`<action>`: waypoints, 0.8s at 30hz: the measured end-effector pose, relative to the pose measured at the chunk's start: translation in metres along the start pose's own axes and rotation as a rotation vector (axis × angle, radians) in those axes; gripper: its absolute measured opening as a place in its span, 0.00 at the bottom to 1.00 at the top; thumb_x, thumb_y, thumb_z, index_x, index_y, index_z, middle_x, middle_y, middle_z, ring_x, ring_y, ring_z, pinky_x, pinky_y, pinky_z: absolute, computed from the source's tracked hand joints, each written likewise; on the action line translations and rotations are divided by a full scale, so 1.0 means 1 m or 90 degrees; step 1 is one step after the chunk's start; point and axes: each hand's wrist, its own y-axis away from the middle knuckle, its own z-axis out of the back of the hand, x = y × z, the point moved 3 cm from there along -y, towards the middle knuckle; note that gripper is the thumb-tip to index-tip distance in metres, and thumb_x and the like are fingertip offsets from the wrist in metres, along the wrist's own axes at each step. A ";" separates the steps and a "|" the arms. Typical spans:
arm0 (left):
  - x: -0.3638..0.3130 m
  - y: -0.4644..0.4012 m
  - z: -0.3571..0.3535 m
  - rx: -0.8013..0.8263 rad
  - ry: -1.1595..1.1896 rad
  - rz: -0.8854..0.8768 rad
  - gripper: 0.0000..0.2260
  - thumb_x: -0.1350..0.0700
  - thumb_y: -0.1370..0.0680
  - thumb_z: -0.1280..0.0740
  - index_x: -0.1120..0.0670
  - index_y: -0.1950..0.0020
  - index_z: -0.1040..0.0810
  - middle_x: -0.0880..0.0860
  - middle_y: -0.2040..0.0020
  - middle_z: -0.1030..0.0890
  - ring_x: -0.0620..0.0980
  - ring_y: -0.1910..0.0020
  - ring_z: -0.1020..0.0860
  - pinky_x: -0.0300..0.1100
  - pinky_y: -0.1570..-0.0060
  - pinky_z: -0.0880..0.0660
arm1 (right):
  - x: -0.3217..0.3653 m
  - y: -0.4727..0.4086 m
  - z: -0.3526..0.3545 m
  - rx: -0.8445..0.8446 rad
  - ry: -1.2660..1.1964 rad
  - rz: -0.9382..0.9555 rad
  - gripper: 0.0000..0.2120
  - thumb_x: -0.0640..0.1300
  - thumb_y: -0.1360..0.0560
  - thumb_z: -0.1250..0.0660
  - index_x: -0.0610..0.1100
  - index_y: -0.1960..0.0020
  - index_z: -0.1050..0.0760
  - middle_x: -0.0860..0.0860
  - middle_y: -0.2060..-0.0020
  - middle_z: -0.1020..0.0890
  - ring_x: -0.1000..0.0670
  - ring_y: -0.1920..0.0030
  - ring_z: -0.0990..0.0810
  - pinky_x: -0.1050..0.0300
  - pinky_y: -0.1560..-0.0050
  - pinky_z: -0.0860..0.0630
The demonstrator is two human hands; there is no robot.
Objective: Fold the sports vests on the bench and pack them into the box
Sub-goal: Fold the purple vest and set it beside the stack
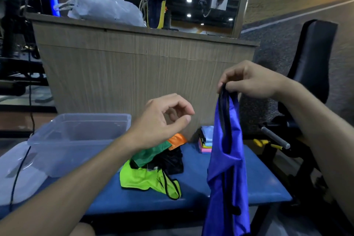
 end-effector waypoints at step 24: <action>0.036 -0.006 -0.038 0.093 -0.149 0.116 0.05 0.49 0.19 0.32 0.46 0.51 0.27 0.38 0.64 0.23 0.36 0.61 0.30 0.40 0.59 0.35 | 0.006 -0.017 -0.039 -0.059 -0.002 0.091 0.11 0.29 0.25 0.35 0.41 0.56 0.17 0.44 0.61 0.14 0.39 0.56 0.16 0.44 0.51 0.20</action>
